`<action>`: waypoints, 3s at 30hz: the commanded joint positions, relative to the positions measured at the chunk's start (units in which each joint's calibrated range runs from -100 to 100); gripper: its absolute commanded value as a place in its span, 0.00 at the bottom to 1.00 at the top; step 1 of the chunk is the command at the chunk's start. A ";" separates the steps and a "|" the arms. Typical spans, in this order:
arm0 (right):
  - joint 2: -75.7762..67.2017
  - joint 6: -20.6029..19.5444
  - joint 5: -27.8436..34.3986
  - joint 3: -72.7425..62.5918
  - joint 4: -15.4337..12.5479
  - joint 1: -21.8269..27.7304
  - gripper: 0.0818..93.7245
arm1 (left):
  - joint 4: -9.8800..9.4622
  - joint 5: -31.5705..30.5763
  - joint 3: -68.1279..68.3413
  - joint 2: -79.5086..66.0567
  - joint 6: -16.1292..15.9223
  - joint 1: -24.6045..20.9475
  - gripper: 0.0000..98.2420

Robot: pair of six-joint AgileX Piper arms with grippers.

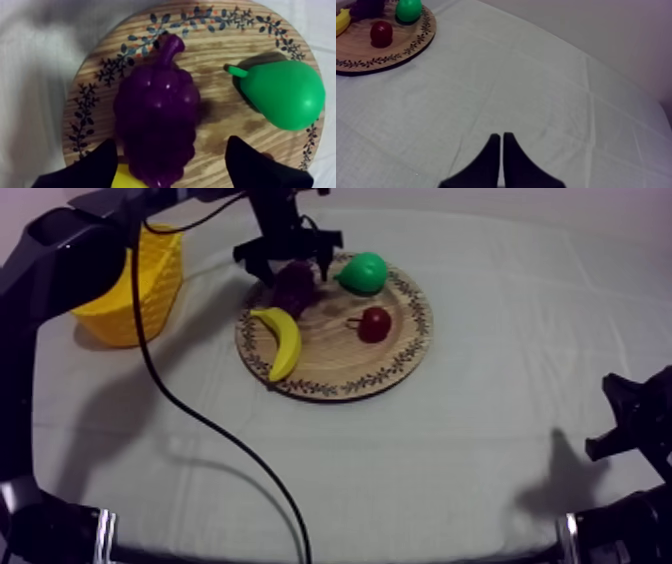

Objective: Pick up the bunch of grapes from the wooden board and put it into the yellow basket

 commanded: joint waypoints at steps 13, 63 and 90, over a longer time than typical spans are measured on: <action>0.00 -0.01 -0.01 0.00 -0.01 -0.01 0.00 | -0.86 2.95 -4.48 5.62 1.70 -0.51 0.55; 0.00 -0.01 -0.01 0.00 -0.01 -0.01 0.00 | -2.29 4.16 19.52 -29.92 -0.73 -4.94 0.53; 0.00 -0.01 -0.01 0.00 -0.01 -0.01 0.00 | -5.02 6.36 25.47 -36.69 -5.67 -23.02 0.53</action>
